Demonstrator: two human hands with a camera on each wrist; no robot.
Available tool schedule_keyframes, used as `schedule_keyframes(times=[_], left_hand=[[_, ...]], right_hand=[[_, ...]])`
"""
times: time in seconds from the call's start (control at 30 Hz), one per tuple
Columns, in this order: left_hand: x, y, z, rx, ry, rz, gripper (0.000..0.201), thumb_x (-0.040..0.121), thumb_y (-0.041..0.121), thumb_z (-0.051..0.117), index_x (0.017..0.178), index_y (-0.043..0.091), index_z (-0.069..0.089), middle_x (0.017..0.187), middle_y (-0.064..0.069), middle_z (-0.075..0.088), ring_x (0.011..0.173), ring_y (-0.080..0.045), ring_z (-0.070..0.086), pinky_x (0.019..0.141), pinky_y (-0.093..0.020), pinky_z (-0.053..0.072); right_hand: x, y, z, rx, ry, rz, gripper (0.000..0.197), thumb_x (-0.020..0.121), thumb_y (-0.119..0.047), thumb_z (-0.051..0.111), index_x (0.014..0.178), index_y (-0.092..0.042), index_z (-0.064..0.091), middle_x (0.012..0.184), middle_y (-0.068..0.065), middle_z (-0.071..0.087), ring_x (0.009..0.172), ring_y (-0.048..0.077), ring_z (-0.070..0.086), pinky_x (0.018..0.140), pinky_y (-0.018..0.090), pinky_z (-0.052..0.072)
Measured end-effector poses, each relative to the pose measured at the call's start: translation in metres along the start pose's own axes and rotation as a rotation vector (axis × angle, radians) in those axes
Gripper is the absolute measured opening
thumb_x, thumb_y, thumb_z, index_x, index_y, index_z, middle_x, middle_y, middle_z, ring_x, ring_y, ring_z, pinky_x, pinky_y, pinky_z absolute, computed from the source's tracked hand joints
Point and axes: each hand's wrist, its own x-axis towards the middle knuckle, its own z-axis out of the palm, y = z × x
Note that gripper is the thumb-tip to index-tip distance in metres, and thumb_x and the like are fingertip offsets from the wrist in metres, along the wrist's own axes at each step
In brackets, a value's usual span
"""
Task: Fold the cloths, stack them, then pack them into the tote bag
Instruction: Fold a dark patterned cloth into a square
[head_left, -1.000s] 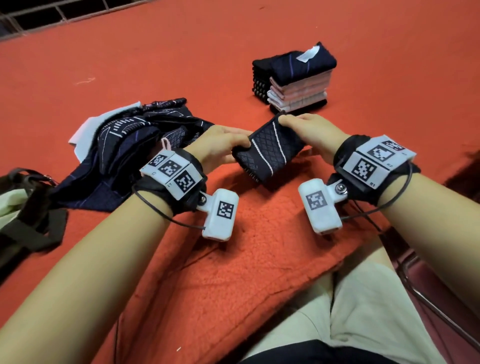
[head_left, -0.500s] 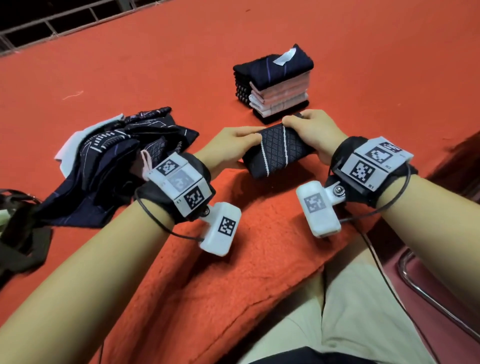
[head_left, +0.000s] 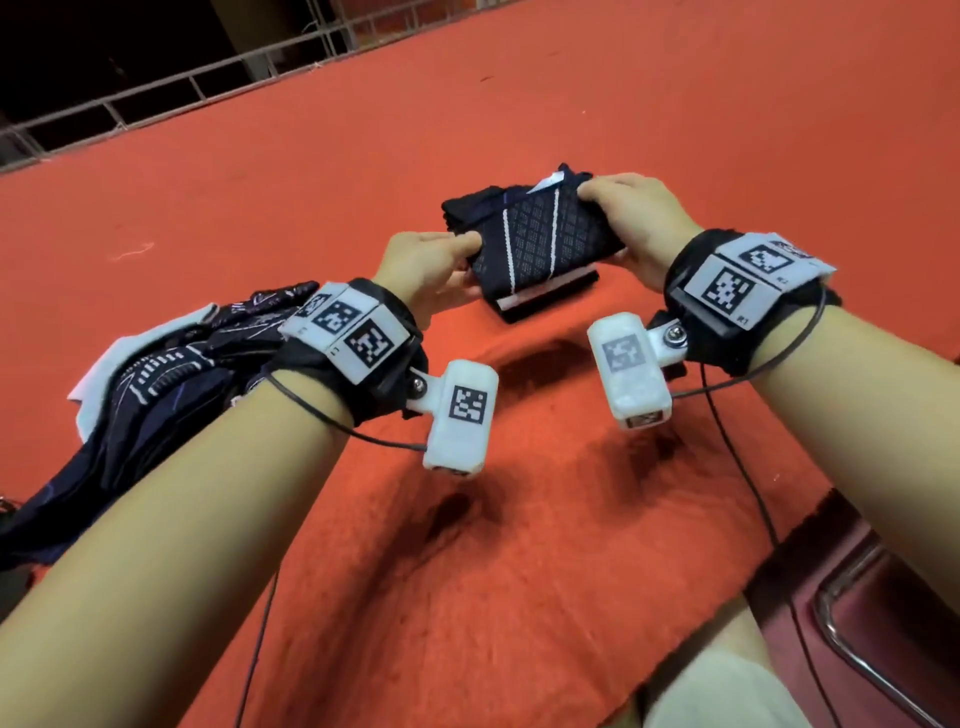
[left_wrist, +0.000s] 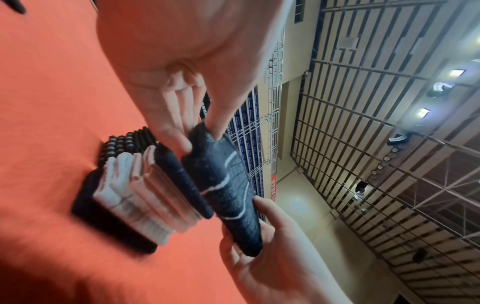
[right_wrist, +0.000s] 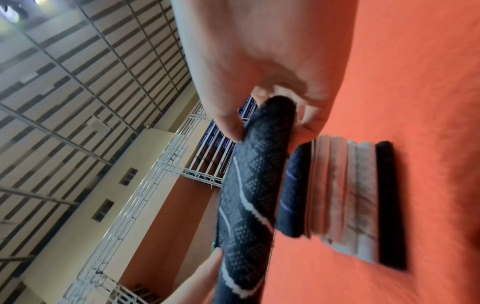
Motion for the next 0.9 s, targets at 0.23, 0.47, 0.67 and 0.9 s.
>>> schedule_keyframes(times=[0.23, 0.47, 0.67, 0.9], left_hand=[[0.068, 0.029, 0.012, -0.006, 0.047, 0.05, 0.006, 0.091, 0.014, 0.061, 0.087, 0.009, 0.058, 0.082, -0.006, 0.063, 0.065, -0.013, 0.061, 0.056, -0.02, 0.056], [0.108, 0.019, 0.018, 0.008, 0.127, -0.006, 0.015, 0.091, 0.011, 0.059, 0.078, 0.009, 0.054, 0.075, -0.005, 0.06, 0.038, -0.004, 0.059, 0.047, -0.018, 0.052], [0.116, 0.005, 0.022, -0.022, 0.164, -0.01, 0.006, 0.093, 0.008, 0.055, 0.097, 0.011, 0.05, 0.077, -0.003, 0.056, 0.05, -0.007, 0.056, 0.04, -0.015, 0.047], [0.11, 0.0, 0.023, 0.676, 0.14, 0.46, 0.034, 0.094, 0.023, 0.048, 0.126, 0.017, 0.057, 0.132, -0.005, 0.053, 0.122, -0.018, 0.047, 0.109, -0.029, 0.029]], right_hand=[[0.061, -0.014, 0.002, -0.356, 0.021, -0.131, 0.046, 0.092, -0.022, 0.046, 0.137, -0.012, 0.042, 0.136, 0.007, 0.05, 0.123, 0.022, 0.048, 0.1, 0.026, 0.037], [0.101, 0.001, 0.01, -0.748, -0.076, -0.203, 0.056, 0.097, -0.024, 0.037, 0.149, -0.018, 0.02, 0.145, 0.017, 0.039, 0.135, 0.034, 0.032, 0.109, 0.03, 0.019], [0.118, 0.022, 0.015, -0.838, -0.132, -0.241, 0.046, 0.096, -0.024, 0.029, 0.14, -0.032, 0.04, 0.141, 0.012, 0.045, 0.133, 0.034, 0.03, 0.107, 0.032, 0.015], [0.114, 0.024, 0.01, -0.809, -0.159, -0.261, 0.041, 0.099, -0.023, 0.031, 0.137, -0.021, 0.047, 0.145, 0.007, 0.044, 0.136, 0.022, 0.035, 0.108, 0.025, 0.023]])
